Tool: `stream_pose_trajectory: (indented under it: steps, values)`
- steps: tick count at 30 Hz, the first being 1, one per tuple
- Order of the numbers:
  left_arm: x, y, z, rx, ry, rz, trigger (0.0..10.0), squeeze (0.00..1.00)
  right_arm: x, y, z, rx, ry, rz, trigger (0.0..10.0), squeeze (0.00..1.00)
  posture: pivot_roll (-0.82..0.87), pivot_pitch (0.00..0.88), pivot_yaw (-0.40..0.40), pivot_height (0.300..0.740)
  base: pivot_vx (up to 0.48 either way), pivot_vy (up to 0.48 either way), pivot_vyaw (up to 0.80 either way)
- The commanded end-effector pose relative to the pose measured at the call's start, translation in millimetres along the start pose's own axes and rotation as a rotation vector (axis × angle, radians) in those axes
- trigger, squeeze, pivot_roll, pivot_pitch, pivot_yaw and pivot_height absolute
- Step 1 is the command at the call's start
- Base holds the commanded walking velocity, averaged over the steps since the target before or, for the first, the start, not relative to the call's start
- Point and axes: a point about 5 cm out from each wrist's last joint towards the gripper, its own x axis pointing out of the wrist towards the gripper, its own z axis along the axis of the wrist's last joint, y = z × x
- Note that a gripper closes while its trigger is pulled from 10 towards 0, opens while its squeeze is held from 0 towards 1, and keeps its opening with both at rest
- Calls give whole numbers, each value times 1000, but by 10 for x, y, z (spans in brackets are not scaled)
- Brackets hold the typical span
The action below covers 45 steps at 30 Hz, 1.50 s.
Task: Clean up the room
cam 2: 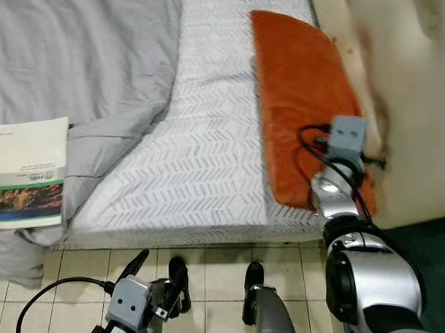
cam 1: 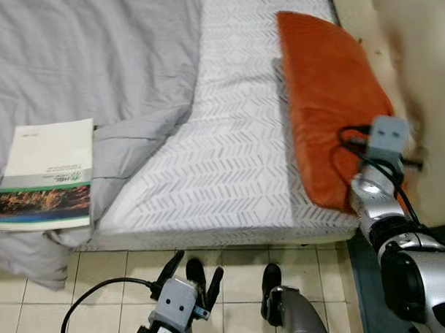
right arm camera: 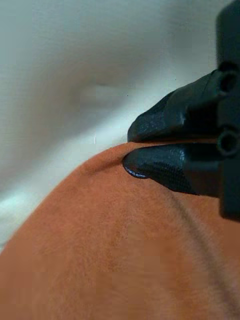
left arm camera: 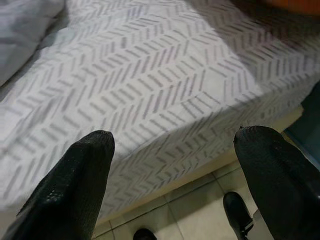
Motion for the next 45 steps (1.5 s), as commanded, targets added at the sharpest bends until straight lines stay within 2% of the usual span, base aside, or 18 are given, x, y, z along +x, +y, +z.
stream_pose_trajectory:
  steps: [1,5,9,15,16,17,18,19,20,21,28,34,38,40,42,43,44,45]
  values:
    - [-85,-87,-40,-1,26,-40,10000,0,-11,-259,-281,86,163,-106,0,0,162,575,-40,740,0,0,0]
    - [-96,-119,-17,5,12,-61,10000,0,-69,-253,-423,153,247,-83,0,0,163,577,-37,740,0,0,0]
    - [-104,-129,-5,11,6,-70,10000,0,-106,-214,-469,142,258,-47,0,0,163,583,-33,740,0,0,0]
    - [-112,-133,-3,13,8,-76,10000,0,-137,-171,-526,209,310,-14,0,0,163,587,-31,740,0,0,0]
    - [-115,-136,-4,11,10,-78,10000,0,-161,-126,-557,228,343,20,10000,0,162,588,-31,740,0,0,0]
    - [-117,-139,-5,10,11,-79,10000,0,-177,-95,-577,240,365,44,10000,0,162,588,-31,740,0,0,0]
    - [-119,-140,-5,9,11,-81,10000,0,-197,-53,-594,292,391,66,10000,55,162,588,-31,740,0,0,0]
    - [-120,-143,-5,9,11,-82,10000,0,-210,-27,-603,331,406,79,10000,55,159,588,-35,740,0,0,0]
    - [-120,-143,-5,9,11,-82,10000,0,-210,-27,-603,331,406,79,10000,55,159,588,-35,740,0,0,0]
    - [-119,-144,-1,11,9,-84,10000,0,-219,15,-589,363,402,100,10000,1000,159,588,-35,740,0,0,0]
    - [-113,-137,13,22,0,-86,10000,0,-201,117,-457,378,329,122,10000,1000,156,588,-39,740,0,0,0]
    - [-105,-114,18,33,-4,-82,10000,0,-136,245,-170,366,190,156,10000,1000,144,579,-43,740,0,0,0]
    - [-102,-111,17,34,-5,-81,10000,0,-126,277,-112,377,169,172,10000,1000,144,579,-43,740,0,0,0]
    - [-95,-114,11,26,-2,-75,10000,0,-119,303,-26,370,112,194,10000,1000,132,566,-57,740,0,0,0]
    - [-93,-115,9,24,-1,-74,10000,0,-120,302,-17,364,99,196,10000,1000,132,566,-57,740,0,0,0]
    - [-93,-118,17,22,-4,-72,10000,0,-105,233,-5,331,54,185,10000,1000,124,560,-66,740,0,0,0]
    - [-93,-118,17,22,-4,-72,10000,0,-105,233,-5,331,54,185,10000,1000,124,560,-66,740,0,0,0]
    - [-91,-114,28,23,-9,-69,10000,0,-82,132,6,293,4,166,10000,1000,122,556,-70,740,0,0,0]
